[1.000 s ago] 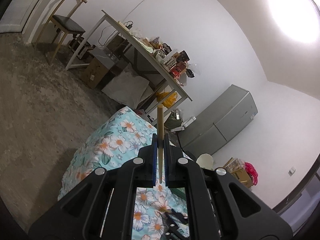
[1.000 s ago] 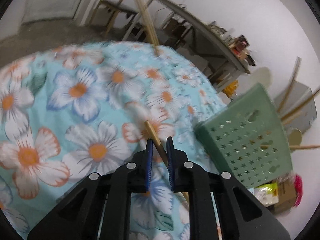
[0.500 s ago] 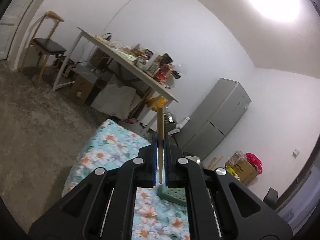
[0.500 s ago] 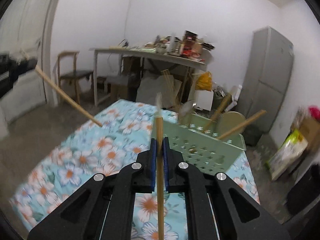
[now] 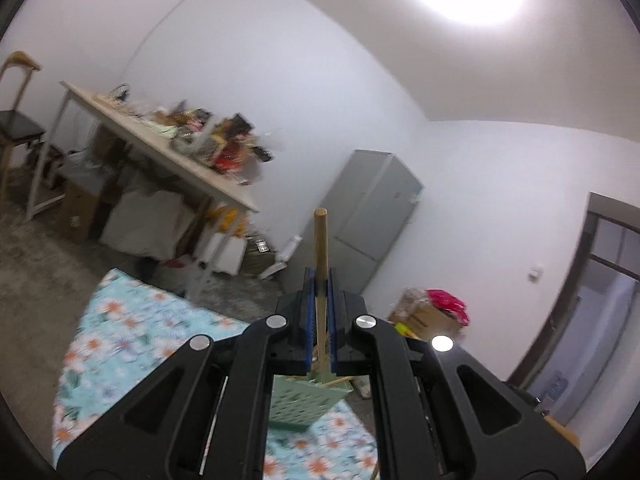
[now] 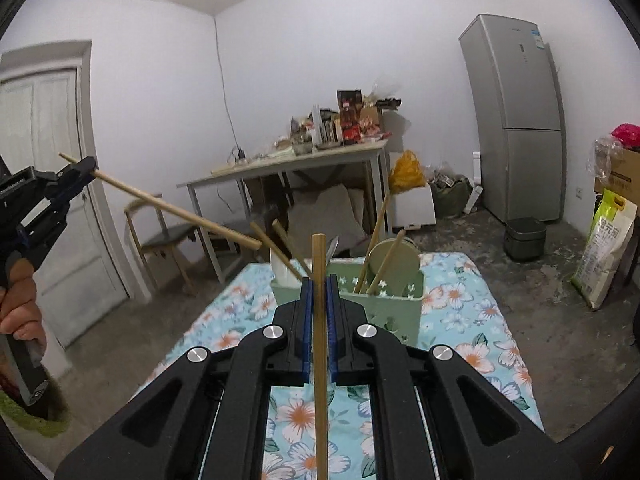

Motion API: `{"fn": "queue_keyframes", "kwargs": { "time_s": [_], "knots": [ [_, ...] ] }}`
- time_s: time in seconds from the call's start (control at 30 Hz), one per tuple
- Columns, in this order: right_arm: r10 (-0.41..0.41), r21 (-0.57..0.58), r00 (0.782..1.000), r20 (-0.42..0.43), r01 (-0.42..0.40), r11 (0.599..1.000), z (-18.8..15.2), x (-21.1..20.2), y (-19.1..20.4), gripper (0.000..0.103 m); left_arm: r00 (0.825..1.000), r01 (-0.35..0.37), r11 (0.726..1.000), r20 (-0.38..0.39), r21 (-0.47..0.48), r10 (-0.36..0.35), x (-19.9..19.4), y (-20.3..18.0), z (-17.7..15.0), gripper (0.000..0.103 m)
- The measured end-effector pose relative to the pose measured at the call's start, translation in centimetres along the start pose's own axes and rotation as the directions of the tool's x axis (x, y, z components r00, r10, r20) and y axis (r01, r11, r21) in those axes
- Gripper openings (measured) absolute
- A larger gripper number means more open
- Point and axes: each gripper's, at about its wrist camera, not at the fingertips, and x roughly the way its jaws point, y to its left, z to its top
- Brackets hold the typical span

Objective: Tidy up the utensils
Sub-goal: 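Lower the left gripper's chopstick into the holder and open it while the right gripper carries its chopstick over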

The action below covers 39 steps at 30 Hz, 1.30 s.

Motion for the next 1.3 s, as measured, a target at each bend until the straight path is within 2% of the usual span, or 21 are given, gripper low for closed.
{"fn": "queue_keyframes", "kwargs": {
  "time_s": [0.2,0.33,0.47,0.6,0.77,1.03,1.17,1.23,1.27,1.3],
  "knots": [
    [0.027,0.031,0.998,0.049,-0.029,0.999,0.5,-1.0,-1.8,0.007,0.999,0.017,0.998,-0.052,0.061,-0.014,3.8,-2.5,-0.2,0.004],
    [0.035,0.050,0.998,0.059,-0.038,0.998,0.6,-0.8,-3.0,0.007,0.997,-0.018,0.988,-0.075,0.152,0.030,6.3,-4.2,-1.0,0.004],
    [0.049,0.075,0.998,0.043,-0.052,0.996,0.5,0.0,-4.0,0.007,0.991,-0.085,0.949,-0.077,0.303,0.113,8.9,-6.5,-2.5,0.004],
    [0.061,0.089,0.998,0.026,-0.063,0.994,0.3,0.6,-4.4,0.007,0.979,-0.109,0.920,-0.122,0.377,0.165,12.0,-7.4,-4.1,0.004],
    [0.066,0.088,0.998,0.018,-0.067,0.994,0.3,1.4,-5.0,0.007,0.953,-0.153,0.879,-0.168,0.452,0.252,15.5,-7.5,-5.9,0.004],
    [0.065,0.099,0.998,0.003,-0.065,0.993,0.2,2.4,-5.4,0.007,0.907,-0.184,0.871,-0.263,0.455,0.329,19.6,-5.4,-7.5,0.004],
    [0.067,0.104,0.998,0.000,-0.067,0.992,0.1,2.7,-5.8,0.007,0.876,-0.212,0.860,-0.300,0.463,0.378,21.4,-4.7,-7.8,0.005],
    [0.072,0.108,0.997,-0.003,-0.071,0.992,0.1,2.8,-6.0,0.007,0.855,-0.230,0.853,-0.322,0.469,0.407,22.1,-4.6,-8.0,0.005],
    [0.073,0.109,0.997,-0.004,-0.072,0.991,0.1,2.9,-6.0,0.007,0.848,-0.236,0.854,-0.330,0.464,0.414,22.4,-4.5,-8.1,0.005],
    [0.074,0.108,0.997,-0.005,-0.073,0.991,0.1,3.0,-6.1,0.007,0.844,-0.243,0.857,-0.336,0.456,0.418,22.6,-4.5,-8.1,0.013]
  ]
}}
